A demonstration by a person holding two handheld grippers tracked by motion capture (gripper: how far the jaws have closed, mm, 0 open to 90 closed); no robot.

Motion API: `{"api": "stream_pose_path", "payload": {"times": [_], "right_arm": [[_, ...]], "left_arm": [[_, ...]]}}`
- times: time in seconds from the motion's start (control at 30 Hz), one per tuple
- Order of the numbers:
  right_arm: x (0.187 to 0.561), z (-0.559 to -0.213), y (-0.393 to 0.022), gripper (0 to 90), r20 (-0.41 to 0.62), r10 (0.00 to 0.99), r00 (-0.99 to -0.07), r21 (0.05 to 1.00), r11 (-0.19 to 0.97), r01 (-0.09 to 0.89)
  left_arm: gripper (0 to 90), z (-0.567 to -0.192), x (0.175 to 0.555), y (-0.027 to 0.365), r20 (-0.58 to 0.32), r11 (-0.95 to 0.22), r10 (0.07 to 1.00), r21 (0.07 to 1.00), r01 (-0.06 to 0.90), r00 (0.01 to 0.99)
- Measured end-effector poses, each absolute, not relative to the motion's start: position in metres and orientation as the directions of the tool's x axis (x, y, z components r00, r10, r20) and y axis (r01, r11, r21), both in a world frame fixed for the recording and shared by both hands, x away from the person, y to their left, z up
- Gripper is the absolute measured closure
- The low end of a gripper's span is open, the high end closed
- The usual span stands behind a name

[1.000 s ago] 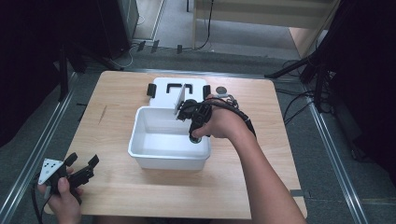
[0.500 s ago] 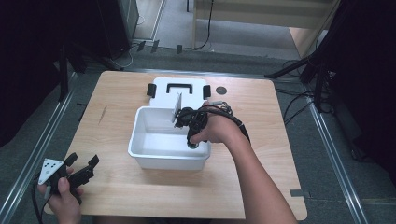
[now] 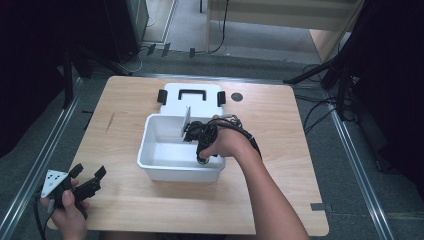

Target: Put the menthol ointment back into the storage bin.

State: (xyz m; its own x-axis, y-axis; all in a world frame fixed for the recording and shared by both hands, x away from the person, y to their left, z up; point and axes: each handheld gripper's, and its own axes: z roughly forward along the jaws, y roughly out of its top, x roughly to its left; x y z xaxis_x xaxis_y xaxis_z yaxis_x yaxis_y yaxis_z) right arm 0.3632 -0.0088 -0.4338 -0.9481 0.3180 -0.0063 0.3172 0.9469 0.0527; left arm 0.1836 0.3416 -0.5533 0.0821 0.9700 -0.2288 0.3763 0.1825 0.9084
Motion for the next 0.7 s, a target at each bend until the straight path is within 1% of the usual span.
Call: {"api": "stream_pose_path", "payload": {"times": [0.27,0.7], "right_arm": [[0.364,-0.448,-0.005,51.4,0.008,0.313,-0.95,0.044,0.949,0.313],[0.365,-0.466,-0.005,51.3,0.008,0.317,-0.949,-0.004,0.949,0.317]], "left_arm": [[14.8,-0.553,0.183,0.342,-0.228,0.181,0.97,0.908,0.378,0.083],[14.7,-0.553,0.183,0.342,-0.229,0.183,0.97,0.908,0.377,0.082]]}}
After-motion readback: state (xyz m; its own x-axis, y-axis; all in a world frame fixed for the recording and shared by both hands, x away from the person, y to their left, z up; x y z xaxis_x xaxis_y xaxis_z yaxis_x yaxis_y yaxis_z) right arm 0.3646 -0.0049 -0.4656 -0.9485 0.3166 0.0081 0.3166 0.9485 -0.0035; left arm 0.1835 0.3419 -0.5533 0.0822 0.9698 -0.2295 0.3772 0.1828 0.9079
